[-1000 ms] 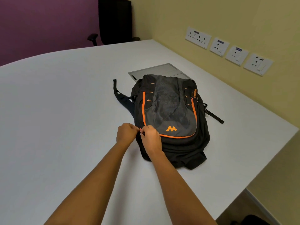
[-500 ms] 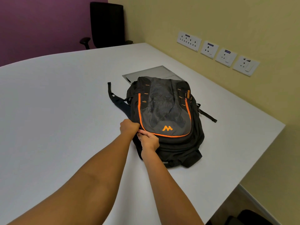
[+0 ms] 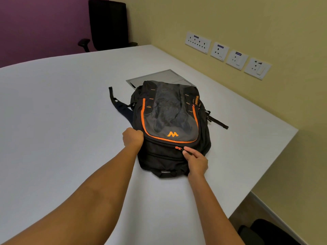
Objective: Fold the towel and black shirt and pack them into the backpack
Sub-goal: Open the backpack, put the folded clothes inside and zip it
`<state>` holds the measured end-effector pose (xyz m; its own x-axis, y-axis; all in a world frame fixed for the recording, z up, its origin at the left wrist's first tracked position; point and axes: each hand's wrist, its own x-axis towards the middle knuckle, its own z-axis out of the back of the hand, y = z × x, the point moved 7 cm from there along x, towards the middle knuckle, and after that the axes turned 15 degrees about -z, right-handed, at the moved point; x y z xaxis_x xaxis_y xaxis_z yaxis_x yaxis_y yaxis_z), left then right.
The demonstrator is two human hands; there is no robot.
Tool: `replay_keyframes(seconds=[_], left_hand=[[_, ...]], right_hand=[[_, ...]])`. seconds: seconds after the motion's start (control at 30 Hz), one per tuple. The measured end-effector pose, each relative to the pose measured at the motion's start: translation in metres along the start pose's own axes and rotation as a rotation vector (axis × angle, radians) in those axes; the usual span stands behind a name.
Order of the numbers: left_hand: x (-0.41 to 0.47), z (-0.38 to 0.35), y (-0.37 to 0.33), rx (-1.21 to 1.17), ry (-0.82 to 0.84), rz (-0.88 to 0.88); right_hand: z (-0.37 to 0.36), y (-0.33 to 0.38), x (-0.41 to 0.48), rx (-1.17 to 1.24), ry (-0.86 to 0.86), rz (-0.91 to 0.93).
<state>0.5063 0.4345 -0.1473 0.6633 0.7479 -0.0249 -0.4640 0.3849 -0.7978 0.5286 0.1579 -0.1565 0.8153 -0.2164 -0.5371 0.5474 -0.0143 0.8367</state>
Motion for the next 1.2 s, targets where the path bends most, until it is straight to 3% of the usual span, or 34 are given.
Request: replay_keyframes(seconds=[0.1, 0.2, 0.27, 0.4, 0.6, 0.67, 0.77, 0.87, 1.07, 1.2], left_hand=[[-0.024, -0.005, -0.036, 0.083, -0.081, -0.436], [-0.070, -0.049, -0.072, 0.095, 0.263, -0.966], [-0.089, -0.070, -0.074, 0.216, 0.394, -1.091], [-0.087, -0.071, -0.081, 0.235, 0.314, -1.040], [-0.078, -0.071, -0.082, 0.302, 0.402, -1.007], [-0.076, -0.074, -0.078, 0.308, 0.445, -0.957], [-0.075, -0.080, -0.080, 0.330, 0.530, -0.855], [-0.079, -0.087, -0.092, 0.348, 0.608, -0.865], [-0.101, -0.119, -0.135, 0.355, 0.567, -0.949], [-0.102, -0.133, -0.144, 0.353, 0.566, -0.916]], right_hand=[[-0.003, 0.014, -0.005, -0.122, 0.007, 0.119], [-0.005, 0.025, -0.007, -0.153, 0.021, 0.200], [-0.005, 0.029, -0.006, -0.173, 0.027, 0.234], [0.003, 0.024, 0.002, -0.134, 0.025, 0.169], [0.041, 0.020, 0.030, 0.171, -0.055, -0.067], [0.061, 0.027, 0.041, 0.209, -0.103, -0.068], [0.068, 0.048, 0.047, 0.109, -0.103, 0.017], [0.062, 0.060, 0.047, -0.013, -0.039, 0.078], [0.054, 0.075, 0.051, -0.175, 0.066, 0.175], [0.056, 0.079, 0.067, -0.213, 0.007, 0.186]])
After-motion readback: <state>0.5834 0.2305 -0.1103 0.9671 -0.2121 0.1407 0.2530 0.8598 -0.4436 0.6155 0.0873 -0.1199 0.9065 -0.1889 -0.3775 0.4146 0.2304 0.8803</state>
